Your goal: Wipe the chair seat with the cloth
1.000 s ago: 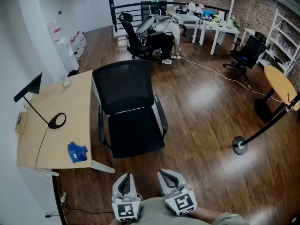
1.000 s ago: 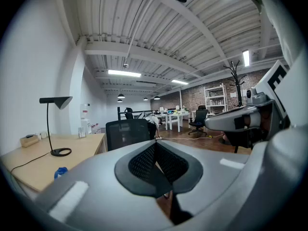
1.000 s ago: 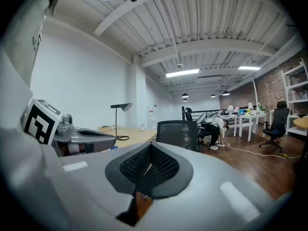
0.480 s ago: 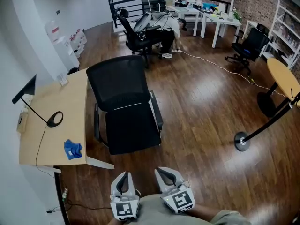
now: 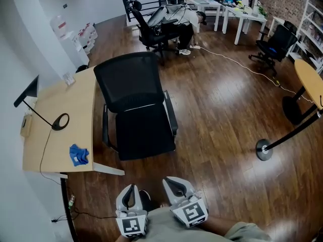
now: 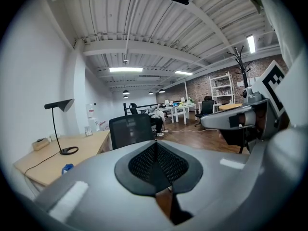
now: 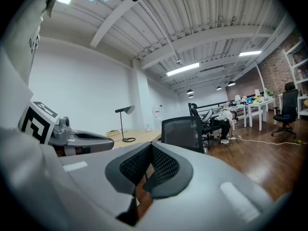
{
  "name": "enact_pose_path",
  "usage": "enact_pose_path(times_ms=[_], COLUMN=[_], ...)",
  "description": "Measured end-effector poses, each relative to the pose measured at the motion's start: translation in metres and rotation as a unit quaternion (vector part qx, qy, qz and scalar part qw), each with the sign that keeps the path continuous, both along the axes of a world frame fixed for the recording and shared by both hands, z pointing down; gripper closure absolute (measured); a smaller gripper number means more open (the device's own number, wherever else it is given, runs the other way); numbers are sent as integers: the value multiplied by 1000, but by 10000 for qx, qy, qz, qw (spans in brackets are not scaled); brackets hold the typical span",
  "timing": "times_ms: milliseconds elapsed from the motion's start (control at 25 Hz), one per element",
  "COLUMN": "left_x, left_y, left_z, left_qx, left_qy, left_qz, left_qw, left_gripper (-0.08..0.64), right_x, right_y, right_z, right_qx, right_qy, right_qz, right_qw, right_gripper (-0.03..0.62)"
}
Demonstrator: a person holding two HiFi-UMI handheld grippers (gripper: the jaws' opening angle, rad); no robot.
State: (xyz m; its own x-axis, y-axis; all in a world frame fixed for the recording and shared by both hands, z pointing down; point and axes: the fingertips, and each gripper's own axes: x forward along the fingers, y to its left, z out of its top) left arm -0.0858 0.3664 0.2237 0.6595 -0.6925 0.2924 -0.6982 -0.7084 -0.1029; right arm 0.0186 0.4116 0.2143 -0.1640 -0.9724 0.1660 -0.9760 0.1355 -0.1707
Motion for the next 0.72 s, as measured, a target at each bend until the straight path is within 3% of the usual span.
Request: enact_pose_path(times_ms=[240, 600, 720], left_x=[-14, -37, -58], left_y=[-35, -143, -177], left_z=[13, 16, 22], left_qx=[-188, -163, -171], left_qy=[141, 343, 218], left_qz=[-65, 190, 114], left_qw=[9997, 9991, 9996], left_gripper=[555, 555, 555], right_x=[-9, -27, -47], right_y=[-34, -135, -174], right_z=[11, 8, 5], right_qx=[-204, -384, -359], right_qy=[169, 535, 619], right_qz=[28, 340, 197], right_qw=[9996, 9972, 9972], right_gripper=[592, 592, 534])
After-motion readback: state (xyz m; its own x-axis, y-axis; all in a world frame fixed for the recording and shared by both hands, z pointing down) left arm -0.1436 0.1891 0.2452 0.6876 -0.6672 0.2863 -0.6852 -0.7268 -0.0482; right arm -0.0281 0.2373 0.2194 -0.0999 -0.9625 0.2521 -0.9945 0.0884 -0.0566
